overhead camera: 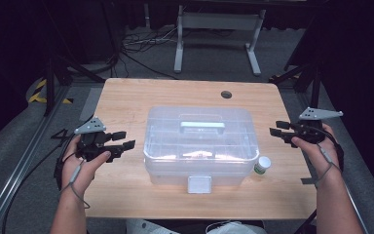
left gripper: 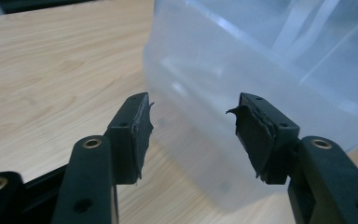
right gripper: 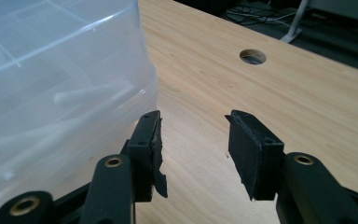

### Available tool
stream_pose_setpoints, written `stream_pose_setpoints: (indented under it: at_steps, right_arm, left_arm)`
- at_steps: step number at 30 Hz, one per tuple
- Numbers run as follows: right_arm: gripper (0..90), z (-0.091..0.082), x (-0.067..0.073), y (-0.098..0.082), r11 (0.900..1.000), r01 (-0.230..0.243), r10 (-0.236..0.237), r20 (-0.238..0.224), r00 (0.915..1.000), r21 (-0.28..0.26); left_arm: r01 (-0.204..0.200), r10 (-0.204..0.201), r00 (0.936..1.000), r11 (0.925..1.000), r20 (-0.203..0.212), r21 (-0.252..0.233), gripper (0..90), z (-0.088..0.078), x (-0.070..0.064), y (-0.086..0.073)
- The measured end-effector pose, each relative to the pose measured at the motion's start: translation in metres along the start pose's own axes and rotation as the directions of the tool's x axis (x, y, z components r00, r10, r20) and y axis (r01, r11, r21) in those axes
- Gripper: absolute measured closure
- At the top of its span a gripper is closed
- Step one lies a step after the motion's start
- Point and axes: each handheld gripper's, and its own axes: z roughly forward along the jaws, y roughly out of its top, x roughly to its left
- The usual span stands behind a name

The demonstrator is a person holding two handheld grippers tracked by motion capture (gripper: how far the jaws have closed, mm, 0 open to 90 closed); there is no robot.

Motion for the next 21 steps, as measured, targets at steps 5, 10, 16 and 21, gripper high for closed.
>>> stream_pose_setpoints:
  at_steps: [5, 10, 16, 21]
  right_arm:
    - [58.9, 0.000, 0.001, -0.005, 1.000, -0.012, 0.012, 0.006, 0.9999, -0.015]
    - [56.5, 0.001, 0.003, -0.005, 1.000, 0.005, -0.005, -0.003, 1.0000, -0.008]
    - [52.7, 0.001, 0.003, -0.006, 0.999, 0.036, -0.036, -0.002, 0.9993, 0.002]
    - [52.6, -0.002, 0.003, -0.007, 1.000, 0.005, -0.005, 0.015, 0.9999, 0.027]
  left_arm:
    - [-0.072, 0.073, 0.9940, 0.9972, -0.081, 0.023, 45.4, 0.003, 0.001, -0.001]
    - [-0.105, 0.110, 0.9879, 0.9933, -0.109, 0.047, 45.3, 0.007, -0.001, 0.000]
    - [-0.115, 0.119, 0.9884, 0.9919, -0.094, 0.055, 44.1, 0.010, -0.004, 0.001]
    - [-0.127, 0.130, 0.9900, 0.9899, -0.054, 0.063, 44.4, 0.012, -0.011, 0.008]
